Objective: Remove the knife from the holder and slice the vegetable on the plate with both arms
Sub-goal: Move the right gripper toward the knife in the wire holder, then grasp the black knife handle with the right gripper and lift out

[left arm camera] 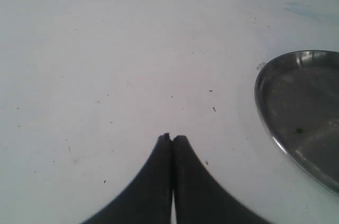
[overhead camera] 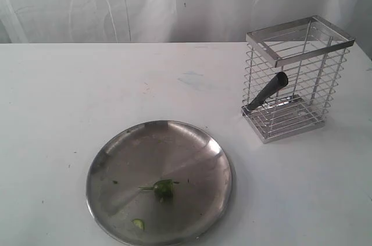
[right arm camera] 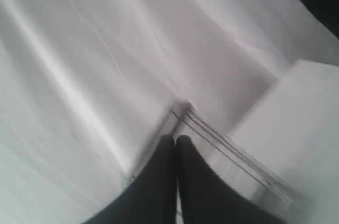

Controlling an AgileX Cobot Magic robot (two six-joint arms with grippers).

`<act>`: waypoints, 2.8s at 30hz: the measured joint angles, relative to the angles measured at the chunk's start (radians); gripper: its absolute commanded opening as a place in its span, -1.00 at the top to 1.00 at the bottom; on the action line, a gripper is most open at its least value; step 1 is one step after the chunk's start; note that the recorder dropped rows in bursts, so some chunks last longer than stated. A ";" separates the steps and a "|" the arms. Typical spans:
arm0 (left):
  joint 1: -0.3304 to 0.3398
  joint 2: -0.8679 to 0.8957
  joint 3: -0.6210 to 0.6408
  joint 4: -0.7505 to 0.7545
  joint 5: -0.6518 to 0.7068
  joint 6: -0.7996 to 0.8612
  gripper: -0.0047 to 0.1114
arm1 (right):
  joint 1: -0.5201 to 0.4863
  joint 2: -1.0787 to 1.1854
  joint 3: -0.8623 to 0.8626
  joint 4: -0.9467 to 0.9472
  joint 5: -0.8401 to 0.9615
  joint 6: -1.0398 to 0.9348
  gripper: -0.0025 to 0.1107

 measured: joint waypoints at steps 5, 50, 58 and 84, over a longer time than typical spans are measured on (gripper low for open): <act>0.000 0.000 0.000 0.000 0.000 0.000 0.92 | 0.000 -0.002 0.000 0.126 -0.568 0.144 0.96; 0.000 0.000 0.000 0.000 0.000 0.000 0.92 | 0.181 1.418 -1.122 0.024 0.994 -0.851 0.12; 0.000 0.000 0.000 0.000 0.000 0.000 0.92 | 0.189 1.465 -1.124 -0.028 0.938 -0.841 0.60; 0.000 0.000 0.000 0.000 0.000 0.000 0.92 | 0.192 1.275 -1.345 -0.132 1.073 -0.722 0.96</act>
